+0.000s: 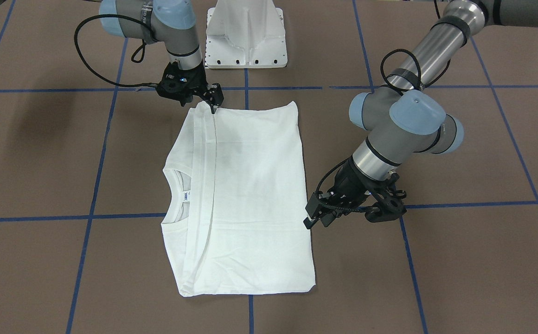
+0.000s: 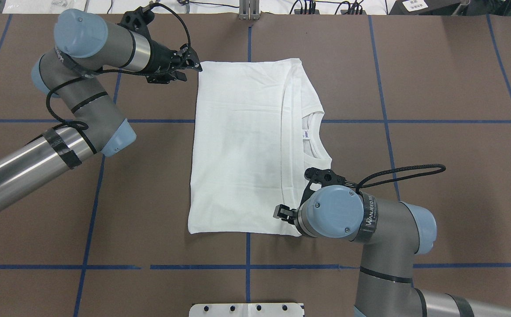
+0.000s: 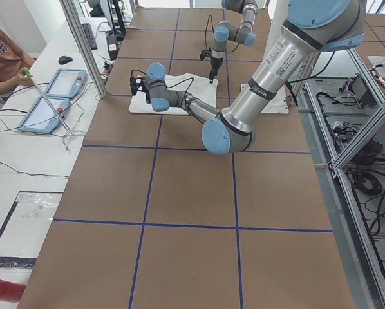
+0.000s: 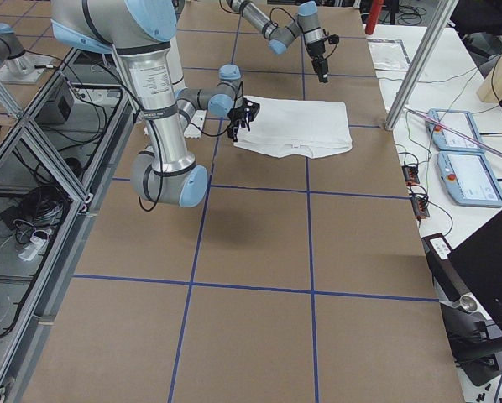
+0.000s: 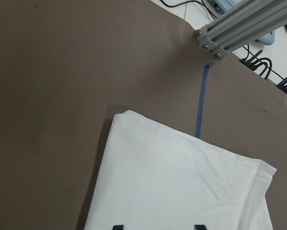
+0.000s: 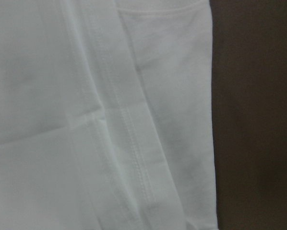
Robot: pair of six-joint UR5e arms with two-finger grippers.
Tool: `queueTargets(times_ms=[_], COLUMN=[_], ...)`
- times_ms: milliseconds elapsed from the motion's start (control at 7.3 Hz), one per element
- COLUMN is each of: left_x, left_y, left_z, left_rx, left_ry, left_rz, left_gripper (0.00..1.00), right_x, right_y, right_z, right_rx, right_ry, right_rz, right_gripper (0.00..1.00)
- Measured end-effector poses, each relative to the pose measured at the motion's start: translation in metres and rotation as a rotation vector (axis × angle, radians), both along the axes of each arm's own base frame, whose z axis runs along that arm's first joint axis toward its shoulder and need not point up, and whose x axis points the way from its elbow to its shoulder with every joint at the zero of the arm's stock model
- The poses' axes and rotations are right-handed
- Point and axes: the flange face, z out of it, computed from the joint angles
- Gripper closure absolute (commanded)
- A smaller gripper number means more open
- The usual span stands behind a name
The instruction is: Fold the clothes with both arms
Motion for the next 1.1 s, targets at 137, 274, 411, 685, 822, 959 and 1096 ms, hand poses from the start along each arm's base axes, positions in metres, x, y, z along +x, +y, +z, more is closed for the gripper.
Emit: queueTargets(times_ms=[137,274,411,685,822,959,1096], left_x=[0.0,0.0,0.0,0.0,0.0,-0.001,-0.002], left_y=[0.0,0.0,0.0,0.0,0.001,0.003,0.004], left_z=[0.0,0.0,0.0,0.001,-0.002,-0.006,-0.007], left_rx=[0.0,-0.001,-0.001,-0.001,0.0,0.003,0.005], left_ry=[0.0,-0.001,-0.001,-0.001,0.003,0.009,0.013], left_rz=[0.0,0.0,0.0,0.0,0.001,0.002,0.003], left_gripper=[0.42,0.42,0.42,0.42,0.42,0.42,0.42], right_x=[-0.003,-0.004,-0.004,0.003,0.01,0.025,0.043], right_y=[0.0,-0.001,-0.001,-0.007,-0.008,-0.004,0.001], right_z=[0.004,0.008,0.011,0.018,0.026,0.036,0.043], right_rx=[0.009,0.016,0.021,0.032,0.034,0.033,0.035], right_ry=[0.017,0.037,0.054,0.073,0.083,0.09,0.091], right_rz=[-0.009,-0.018,-0.025,-0.032,-0.032,-0.032,-0.034], right_gripper=[0.0,0.0,0.0,0.0,0.0,0.0,0.0])
